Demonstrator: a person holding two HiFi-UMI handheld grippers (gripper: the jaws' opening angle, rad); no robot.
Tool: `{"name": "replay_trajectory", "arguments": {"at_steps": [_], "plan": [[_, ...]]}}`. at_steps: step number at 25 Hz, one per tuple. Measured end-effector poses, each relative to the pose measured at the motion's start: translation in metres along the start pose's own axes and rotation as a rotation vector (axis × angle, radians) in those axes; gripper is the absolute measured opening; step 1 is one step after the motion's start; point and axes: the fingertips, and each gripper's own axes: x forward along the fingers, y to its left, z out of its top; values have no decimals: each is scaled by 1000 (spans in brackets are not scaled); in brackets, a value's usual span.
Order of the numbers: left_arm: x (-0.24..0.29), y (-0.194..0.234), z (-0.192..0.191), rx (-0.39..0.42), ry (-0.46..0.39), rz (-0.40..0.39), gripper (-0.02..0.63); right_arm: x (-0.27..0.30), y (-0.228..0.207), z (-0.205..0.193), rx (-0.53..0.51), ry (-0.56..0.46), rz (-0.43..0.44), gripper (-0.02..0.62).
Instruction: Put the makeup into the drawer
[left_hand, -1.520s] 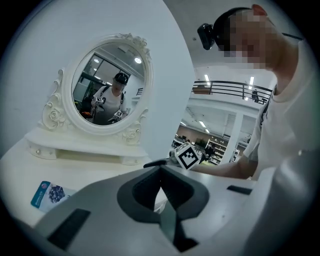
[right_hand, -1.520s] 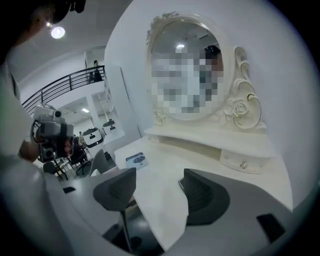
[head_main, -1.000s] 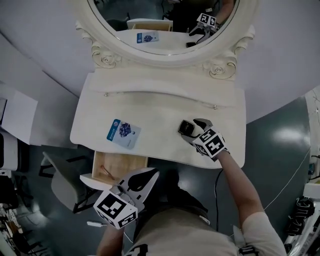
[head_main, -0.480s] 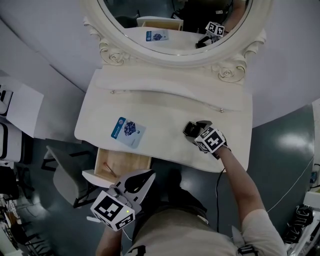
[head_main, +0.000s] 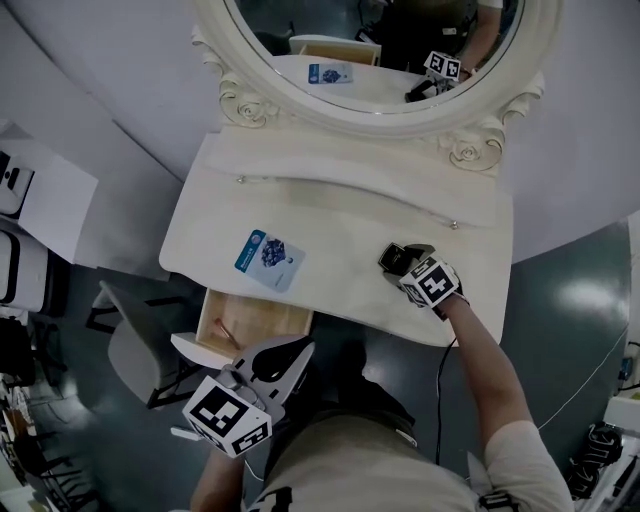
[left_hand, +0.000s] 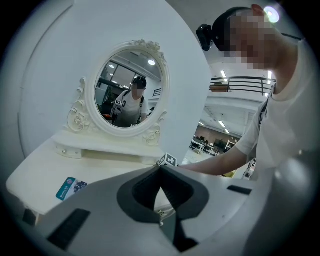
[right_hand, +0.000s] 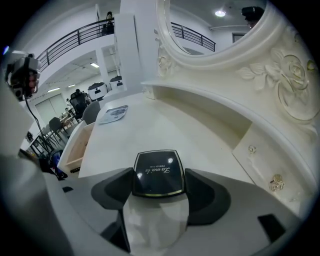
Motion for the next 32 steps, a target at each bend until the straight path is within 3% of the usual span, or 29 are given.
{"name": "replay_trajectory", "arguments": {"at_steps": [9,18,27,32], "plan": [[-50,20,-2,-16,-78,49,54,1,1,-2,55,48,-44,316],[-109,35,-7,-31,-156,63,54,-8,1,-13,237,91,-172,316],[-156,45,-8,-39,-214,27,54,-44,49,24,203,12,-250,316],[-177,39,-11,-14,-237,-13,54,-60,80,21,219,2,-273,316]]}}
